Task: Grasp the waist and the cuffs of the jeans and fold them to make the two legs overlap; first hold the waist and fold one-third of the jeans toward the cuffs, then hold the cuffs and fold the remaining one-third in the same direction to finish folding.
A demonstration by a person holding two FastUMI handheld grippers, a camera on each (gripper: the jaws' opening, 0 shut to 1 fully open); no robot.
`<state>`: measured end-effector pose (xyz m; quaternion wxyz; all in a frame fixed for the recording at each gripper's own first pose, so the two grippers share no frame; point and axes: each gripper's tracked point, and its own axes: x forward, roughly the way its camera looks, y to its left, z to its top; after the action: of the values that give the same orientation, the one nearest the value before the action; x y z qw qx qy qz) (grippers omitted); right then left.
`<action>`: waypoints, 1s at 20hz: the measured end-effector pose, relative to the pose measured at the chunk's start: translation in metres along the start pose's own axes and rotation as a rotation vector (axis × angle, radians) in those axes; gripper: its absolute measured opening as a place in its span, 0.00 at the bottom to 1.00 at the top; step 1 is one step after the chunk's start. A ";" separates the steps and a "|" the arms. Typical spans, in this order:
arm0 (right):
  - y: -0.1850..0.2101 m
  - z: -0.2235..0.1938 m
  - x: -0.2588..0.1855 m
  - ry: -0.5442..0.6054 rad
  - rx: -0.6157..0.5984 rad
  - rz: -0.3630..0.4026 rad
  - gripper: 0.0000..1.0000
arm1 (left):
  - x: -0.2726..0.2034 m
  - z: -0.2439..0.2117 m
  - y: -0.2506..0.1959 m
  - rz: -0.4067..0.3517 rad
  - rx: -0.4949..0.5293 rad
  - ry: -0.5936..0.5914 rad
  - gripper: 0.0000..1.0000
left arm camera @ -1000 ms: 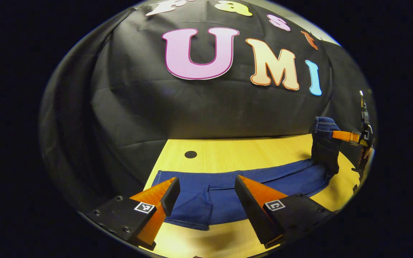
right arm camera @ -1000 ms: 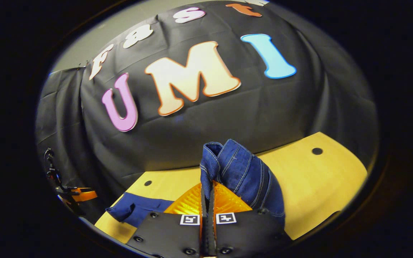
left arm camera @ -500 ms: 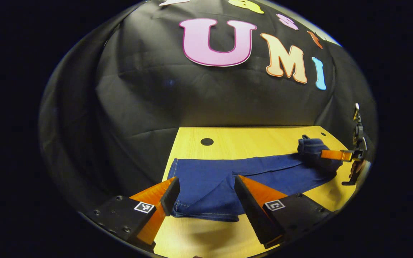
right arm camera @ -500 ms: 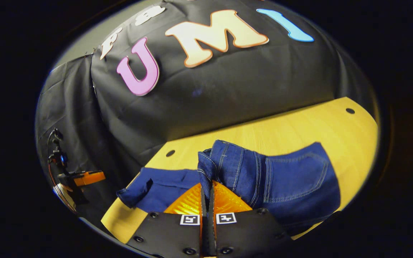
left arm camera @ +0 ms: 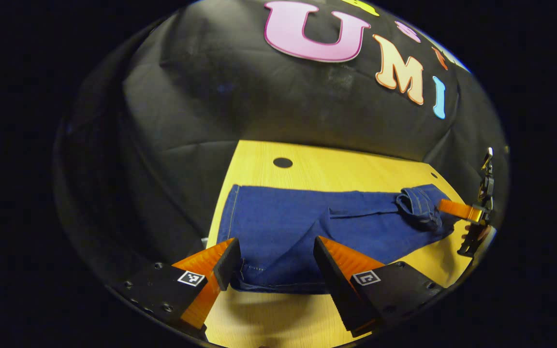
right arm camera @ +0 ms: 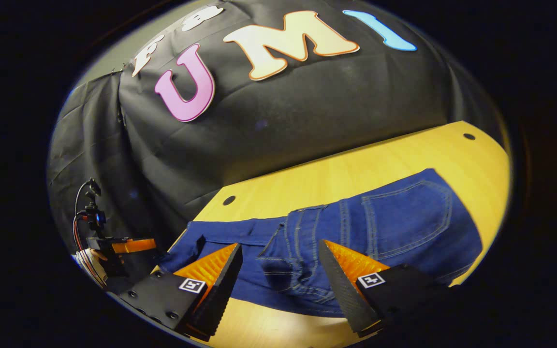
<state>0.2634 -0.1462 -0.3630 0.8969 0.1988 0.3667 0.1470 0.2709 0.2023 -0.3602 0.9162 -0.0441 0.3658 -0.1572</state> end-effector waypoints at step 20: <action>-0.027 0.058 -0.044 -0.125 -0.066 -0.081 0.98 | 0.043 -0.036 0.027 0.075 0.058 0.125 0.02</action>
<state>0.2780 -0.2022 -0.3114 0.9293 0.1629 0.3128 0.1100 0.2819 0.2152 -0.4198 0.8977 0.0063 0.4191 -0.1356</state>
